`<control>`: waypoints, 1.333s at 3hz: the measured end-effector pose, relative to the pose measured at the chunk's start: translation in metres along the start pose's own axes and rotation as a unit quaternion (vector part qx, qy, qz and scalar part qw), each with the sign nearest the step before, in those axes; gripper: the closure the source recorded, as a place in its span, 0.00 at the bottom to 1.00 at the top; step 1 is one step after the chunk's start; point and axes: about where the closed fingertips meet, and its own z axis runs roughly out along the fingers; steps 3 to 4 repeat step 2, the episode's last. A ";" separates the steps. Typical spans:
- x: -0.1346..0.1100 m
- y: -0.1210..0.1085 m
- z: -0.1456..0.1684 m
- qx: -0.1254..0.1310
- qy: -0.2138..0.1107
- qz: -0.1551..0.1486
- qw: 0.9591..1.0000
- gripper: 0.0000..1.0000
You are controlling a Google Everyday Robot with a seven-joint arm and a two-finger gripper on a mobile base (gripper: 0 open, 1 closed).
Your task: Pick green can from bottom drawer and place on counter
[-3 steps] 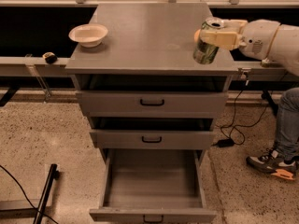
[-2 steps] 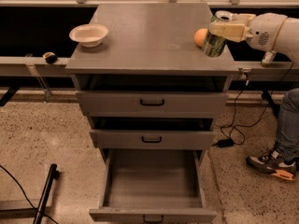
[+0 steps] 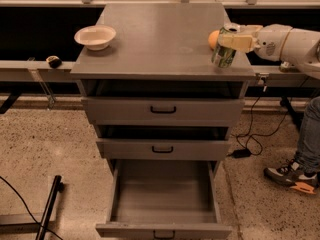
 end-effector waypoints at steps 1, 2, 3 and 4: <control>0.015 0.000 0.016 -0.014 0.024 -0.024 0.999 0.00; 0.015 0.000 0.016 -0.014 0.024 -0.024 0.999 0.00; 0.015 0.000 0.016 -0.014 0.024 -0.024 0.999 0.00; 0.015 0.000 0.016 -0.014 0.024 -0.024 0.999 0.00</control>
Offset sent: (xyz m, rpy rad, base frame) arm 0.0088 0.0089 -0.0150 -0.0568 -0.0015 0.0272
